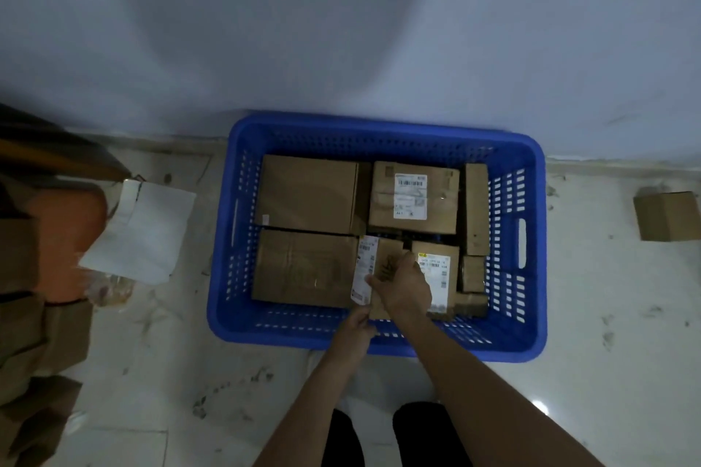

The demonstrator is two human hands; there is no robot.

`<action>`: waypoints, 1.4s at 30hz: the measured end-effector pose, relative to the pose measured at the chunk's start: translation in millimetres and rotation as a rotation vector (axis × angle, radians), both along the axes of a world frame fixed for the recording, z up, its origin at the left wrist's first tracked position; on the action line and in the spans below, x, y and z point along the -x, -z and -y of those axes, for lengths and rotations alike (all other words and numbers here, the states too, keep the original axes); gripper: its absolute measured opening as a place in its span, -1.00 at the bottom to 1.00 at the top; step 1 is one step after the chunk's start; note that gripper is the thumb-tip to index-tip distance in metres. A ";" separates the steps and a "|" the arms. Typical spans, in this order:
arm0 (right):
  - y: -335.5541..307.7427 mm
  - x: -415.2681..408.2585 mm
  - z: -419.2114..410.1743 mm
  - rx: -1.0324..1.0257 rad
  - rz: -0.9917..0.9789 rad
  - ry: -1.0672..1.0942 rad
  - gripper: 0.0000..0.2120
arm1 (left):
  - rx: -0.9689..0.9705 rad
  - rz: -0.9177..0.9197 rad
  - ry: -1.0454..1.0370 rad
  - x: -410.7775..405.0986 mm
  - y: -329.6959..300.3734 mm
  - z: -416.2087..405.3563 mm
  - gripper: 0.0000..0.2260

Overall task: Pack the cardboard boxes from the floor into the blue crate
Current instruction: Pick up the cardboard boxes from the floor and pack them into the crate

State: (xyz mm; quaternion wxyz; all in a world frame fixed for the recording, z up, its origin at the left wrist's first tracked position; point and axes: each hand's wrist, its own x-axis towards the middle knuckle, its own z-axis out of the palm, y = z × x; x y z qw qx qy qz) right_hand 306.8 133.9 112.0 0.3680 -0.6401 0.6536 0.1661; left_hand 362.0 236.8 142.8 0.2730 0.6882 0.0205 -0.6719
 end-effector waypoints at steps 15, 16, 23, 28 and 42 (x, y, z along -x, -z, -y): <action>74.1 -13.9 -0.8 0.009 -0.156 -0.208 -0.29 | -0.044 -0.025 -0.017 -18.4 42.0 -32.6 -0.67; 74.7 -16.6 -1.5 -0.007 -0.170 -0.219 -0.26 | -0.049 -0.020 -0.021 -20.3 42.4 -31.5 -0.67; 42.9 -5.5 -8.1 -0.089 -0.197 -0.332 -0.38 | -0.063 0.027 -0.035 -29.6 22.6 -31.9 -0.69; 7.5 24.1 -12.6 -0.109 -0.139 -0.307 -0.41 | -0.077 0.071 -0.009 -29.6 -4.2 -24.1 -0.69; -192.6 129.9 12.9 -0.118 0.198 0.071 -0.46 | 0.028 0.167 0.120 7.7 -184.8 27.5 -0.75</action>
